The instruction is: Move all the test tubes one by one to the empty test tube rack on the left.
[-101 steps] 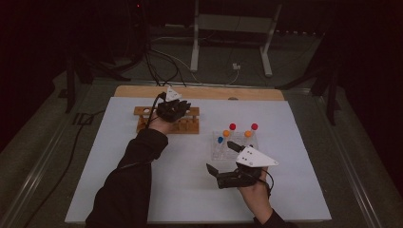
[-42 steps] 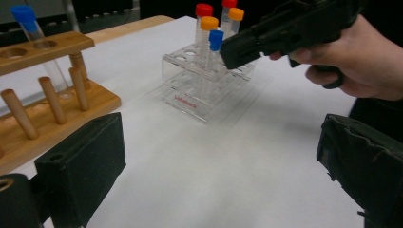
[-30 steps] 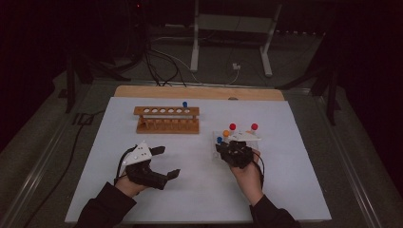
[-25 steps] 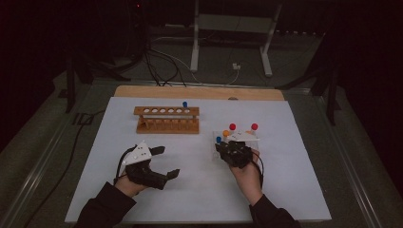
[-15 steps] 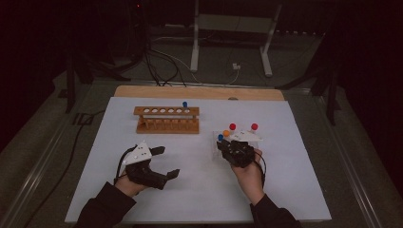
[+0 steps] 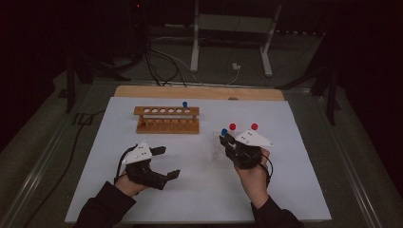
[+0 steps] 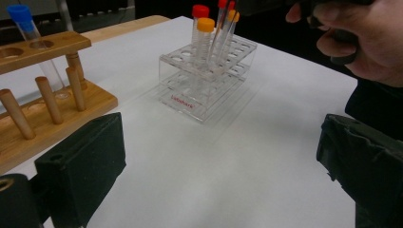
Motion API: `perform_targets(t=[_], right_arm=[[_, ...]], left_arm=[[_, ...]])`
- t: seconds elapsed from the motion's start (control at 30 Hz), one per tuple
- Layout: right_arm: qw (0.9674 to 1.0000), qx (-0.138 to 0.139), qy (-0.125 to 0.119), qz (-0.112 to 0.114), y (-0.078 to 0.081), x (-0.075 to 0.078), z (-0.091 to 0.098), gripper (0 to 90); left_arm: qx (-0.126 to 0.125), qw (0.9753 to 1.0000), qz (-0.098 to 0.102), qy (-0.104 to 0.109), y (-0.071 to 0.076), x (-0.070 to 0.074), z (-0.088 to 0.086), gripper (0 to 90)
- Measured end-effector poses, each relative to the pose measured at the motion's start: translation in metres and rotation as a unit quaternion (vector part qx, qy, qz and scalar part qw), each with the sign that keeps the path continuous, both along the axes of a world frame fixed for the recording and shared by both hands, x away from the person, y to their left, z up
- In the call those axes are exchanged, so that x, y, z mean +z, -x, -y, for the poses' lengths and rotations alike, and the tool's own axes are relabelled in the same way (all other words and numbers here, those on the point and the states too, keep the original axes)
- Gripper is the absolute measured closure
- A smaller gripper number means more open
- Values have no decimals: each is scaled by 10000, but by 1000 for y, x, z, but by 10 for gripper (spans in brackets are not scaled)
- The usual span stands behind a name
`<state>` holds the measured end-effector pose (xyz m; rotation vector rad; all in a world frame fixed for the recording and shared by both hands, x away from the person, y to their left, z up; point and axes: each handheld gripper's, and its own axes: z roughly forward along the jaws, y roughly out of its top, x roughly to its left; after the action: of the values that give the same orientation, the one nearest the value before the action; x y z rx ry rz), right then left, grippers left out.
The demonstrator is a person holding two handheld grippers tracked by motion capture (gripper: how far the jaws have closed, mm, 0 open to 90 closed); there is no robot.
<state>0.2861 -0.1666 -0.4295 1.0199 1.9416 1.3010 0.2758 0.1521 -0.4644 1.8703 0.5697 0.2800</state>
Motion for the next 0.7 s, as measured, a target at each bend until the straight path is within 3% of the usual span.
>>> perform_targets(t=[0.2, 0.57, 0.67, 0.7], right_arm=[[9995, 301, -3, -36, 10, 7, -9, 767], [9956, 825, 221, -385, 16, -11, -31, 767], [9942, 936, 248, -458, 19, -15, -36, 767], [9937, 976, 278, -471, 20, -16, -39, 767]], left_arm=[[-77, 10000, 12, 40, 2, 6, 2, 33], [-169, 9996, 64, 197, 2, 20, 12, 56], [-163, 9995, 120, 232, 2, 24, 16, 84], [-169, 9995, 173, 220, 3, 25, 17, 132]])
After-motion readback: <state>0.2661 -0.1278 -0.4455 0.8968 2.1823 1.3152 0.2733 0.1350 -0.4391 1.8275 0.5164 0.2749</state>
